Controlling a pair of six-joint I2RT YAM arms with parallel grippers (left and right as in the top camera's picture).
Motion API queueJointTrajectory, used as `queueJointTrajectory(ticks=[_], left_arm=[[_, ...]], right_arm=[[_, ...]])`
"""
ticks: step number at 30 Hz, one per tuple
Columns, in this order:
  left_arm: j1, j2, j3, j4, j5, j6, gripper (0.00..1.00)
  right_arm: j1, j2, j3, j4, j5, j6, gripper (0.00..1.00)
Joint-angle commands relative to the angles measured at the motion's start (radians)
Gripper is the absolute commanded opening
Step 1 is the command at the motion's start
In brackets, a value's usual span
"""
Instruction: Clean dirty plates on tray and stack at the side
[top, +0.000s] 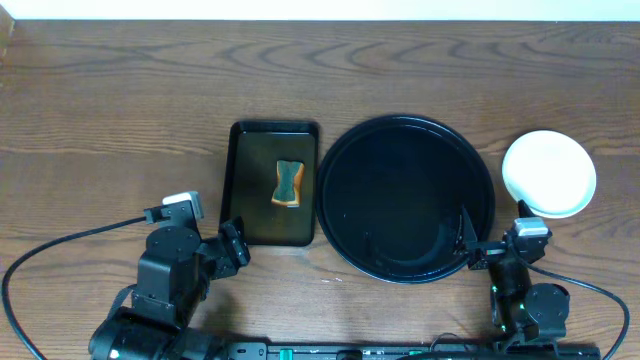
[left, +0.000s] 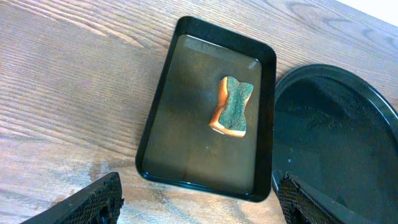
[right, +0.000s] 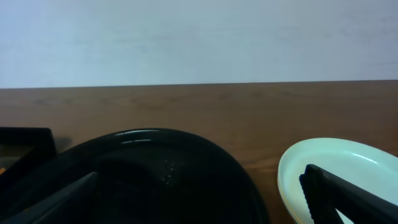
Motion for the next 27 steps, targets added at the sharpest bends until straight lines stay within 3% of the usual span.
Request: queueJointTrajectory(ticks=[1, 27], left_arm=[[-0.002, 0.000, -0.004, 0.001, -0.013, 0.009, 0.81], [-0.001, -0.001, -0.005, -0.048, -0.037, 0.047, 0.81]], right_arm=[[0.007, -0.005, -0.001, -0.006, 0.019, 0.013, 0.99], [0.007, -0.004, -0.001, -0.006, 0.019, 0.013, 0.99]])
